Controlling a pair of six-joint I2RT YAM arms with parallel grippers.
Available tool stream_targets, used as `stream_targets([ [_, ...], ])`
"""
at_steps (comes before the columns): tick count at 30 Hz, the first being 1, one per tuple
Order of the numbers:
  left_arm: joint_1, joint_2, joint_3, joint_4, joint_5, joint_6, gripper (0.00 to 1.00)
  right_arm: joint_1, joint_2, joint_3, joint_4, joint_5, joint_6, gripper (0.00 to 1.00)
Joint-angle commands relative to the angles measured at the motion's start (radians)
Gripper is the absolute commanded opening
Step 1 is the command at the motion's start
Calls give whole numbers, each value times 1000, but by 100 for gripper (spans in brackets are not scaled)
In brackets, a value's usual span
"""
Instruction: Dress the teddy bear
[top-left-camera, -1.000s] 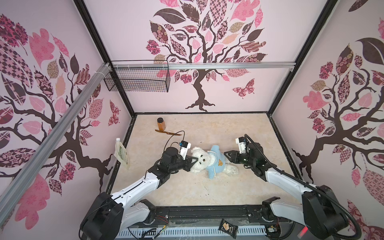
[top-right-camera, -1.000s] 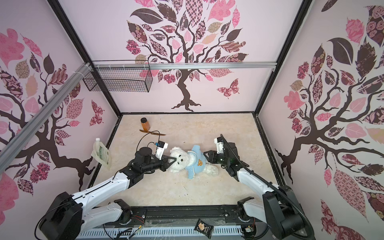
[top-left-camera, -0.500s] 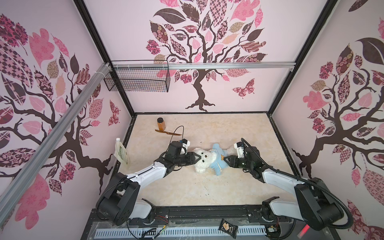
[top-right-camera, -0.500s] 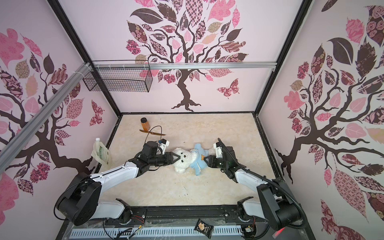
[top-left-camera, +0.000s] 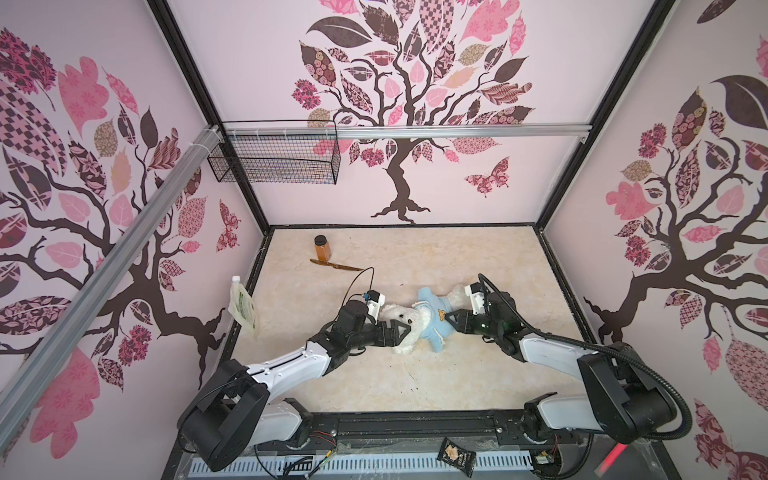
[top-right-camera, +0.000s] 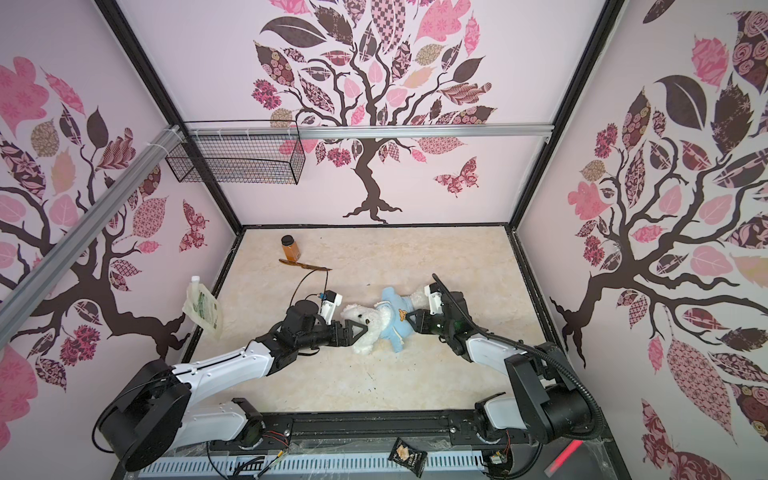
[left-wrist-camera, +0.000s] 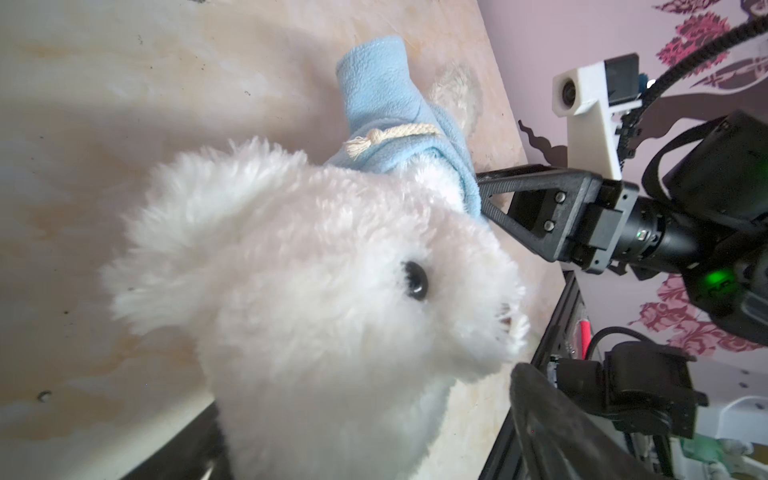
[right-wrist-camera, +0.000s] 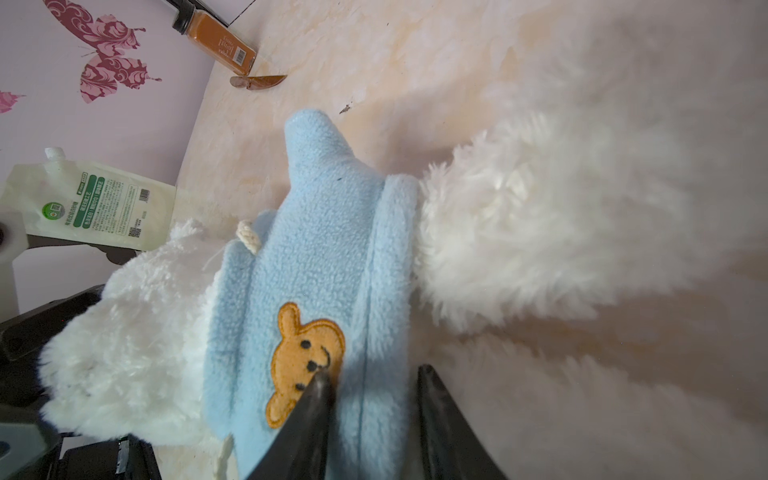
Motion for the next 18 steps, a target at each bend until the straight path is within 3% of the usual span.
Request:
stream_targets([
  [1, -42, 40, 19, -31, -47, 109, 96, 6, 28, 16, -8, 8, -3, 38],
  [8, -157, 126, 56, -110, -205, 228, 97, 6, 52, 19, 9, -3, 6, 38],
  [18, -190, 305, 214, -261, -328, 200, 94, 6, 55, 16, 10, 0, 5, 38],
])
